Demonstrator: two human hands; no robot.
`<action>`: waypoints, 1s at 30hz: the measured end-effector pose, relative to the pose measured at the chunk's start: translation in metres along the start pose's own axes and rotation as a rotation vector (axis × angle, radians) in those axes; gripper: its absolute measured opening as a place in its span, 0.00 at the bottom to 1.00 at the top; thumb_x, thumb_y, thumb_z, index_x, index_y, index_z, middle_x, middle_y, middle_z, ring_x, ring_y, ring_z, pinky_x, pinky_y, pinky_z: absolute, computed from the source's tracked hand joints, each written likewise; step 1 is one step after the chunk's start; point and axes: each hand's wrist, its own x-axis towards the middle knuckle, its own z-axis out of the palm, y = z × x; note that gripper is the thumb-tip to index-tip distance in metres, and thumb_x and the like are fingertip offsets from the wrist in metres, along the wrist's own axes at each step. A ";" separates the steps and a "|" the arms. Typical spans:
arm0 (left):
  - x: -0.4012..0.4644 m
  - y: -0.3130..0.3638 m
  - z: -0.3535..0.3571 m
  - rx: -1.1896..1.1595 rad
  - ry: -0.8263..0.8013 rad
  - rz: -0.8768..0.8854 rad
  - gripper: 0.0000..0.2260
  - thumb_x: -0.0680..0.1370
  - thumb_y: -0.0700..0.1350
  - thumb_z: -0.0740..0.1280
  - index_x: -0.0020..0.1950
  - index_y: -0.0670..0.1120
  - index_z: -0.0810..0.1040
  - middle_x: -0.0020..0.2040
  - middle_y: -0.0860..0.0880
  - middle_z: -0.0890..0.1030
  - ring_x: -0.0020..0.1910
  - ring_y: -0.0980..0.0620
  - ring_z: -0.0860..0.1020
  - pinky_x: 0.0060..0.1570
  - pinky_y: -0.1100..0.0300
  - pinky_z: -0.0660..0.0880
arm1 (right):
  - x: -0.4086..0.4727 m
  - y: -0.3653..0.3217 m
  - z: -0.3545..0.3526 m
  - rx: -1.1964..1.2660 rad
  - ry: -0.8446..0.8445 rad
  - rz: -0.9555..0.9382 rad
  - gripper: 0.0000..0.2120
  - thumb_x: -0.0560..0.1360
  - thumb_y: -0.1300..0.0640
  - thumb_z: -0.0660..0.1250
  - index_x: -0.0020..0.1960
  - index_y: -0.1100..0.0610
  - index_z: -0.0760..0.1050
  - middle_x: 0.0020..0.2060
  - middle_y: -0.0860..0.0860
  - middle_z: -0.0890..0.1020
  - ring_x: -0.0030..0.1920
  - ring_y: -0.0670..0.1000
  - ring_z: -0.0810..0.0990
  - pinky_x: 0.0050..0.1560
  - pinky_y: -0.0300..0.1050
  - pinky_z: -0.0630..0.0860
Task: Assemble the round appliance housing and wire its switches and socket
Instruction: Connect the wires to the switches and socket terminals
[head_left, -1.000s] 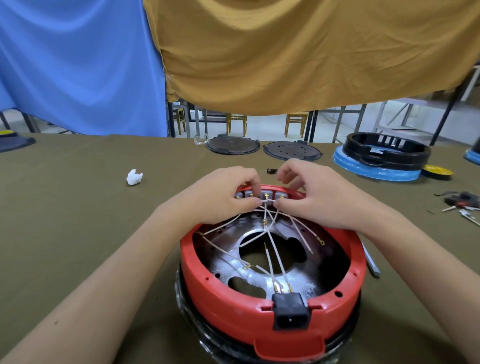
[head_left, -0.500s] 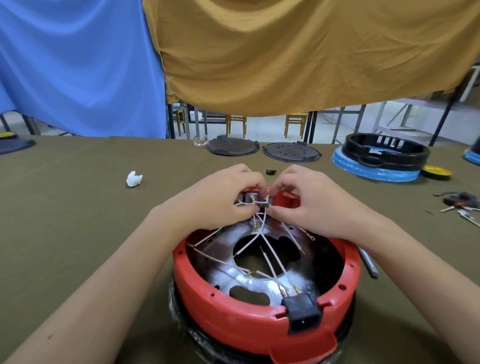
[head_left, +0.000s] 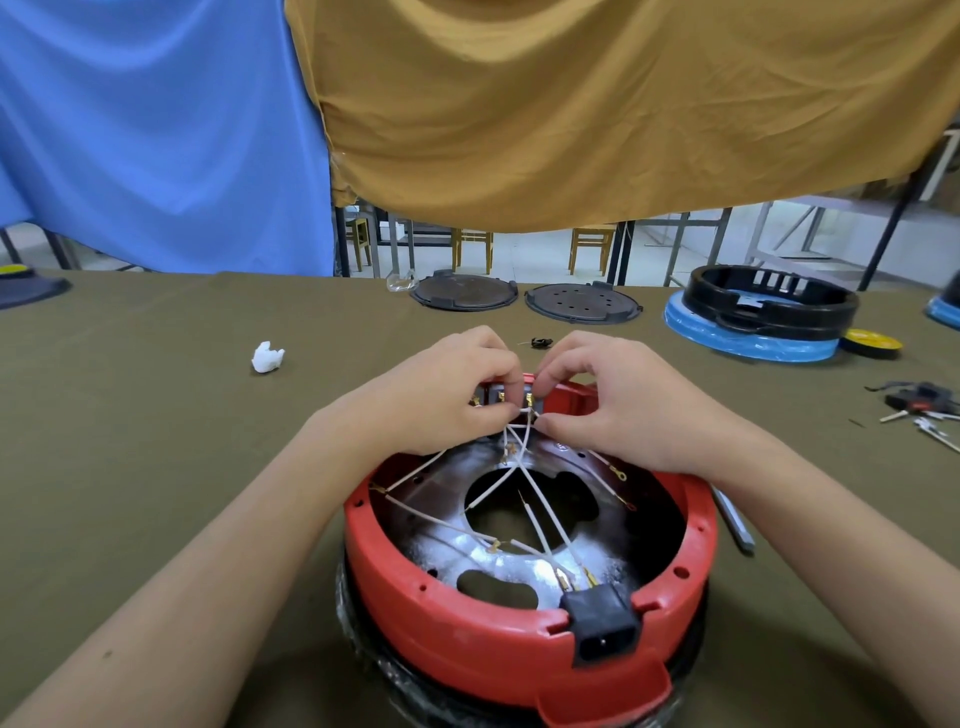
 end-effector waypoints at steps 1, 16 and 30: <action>0.000 0.000 0.000 -0.002 0.000 -0.001 0.12 0.77 0.47 0.68 0.40 0.63 0.71 0.54 0.56 0.70 0.48 0.66 0.71 0.48 0.71 0.64 | 0.000 0.000 0.000 0.003 -0.003 0.000 0.06 0.70 0.54 0.76 0.46 0.51 0.82 0.50 0.41 0.79 0.50 0.44 0.79 0.53 0.36 0.72; -0.001 -0.001 0.000 -0.002 -0.008 0.008 0.11 0.78 0.46 0.68 0.41 0.62 0.72 0.55 0.56 0.70 0.49 0.65 0.70 0.52 0.65 0.65 | 0.000 0.002 -0.003 0.121 -0.044 0.075 0.06 0.67 0.50 0.79 0.42 0.49 0.84 0.51 0.38 0.79 0.53 0.38 0.77 0.55 0.36 0.72; -0.001 -0.002 -0.001 -0.025 -0.017 -0.011 0.09 0.78 0.47 0.68 0.42 0.60 0.74 0.57 0.55 0.71 0.50 0.64 0.70 0.52 0.63 0.65 | 0.000 0.001 -0.001 -0.006 -0.026 0.083 0.11 0.66 0.42 0.77 0.42 0.47 0.83 0.54 0.40 0.77 0.54 0.39 0.75 0.51 0.30 0.68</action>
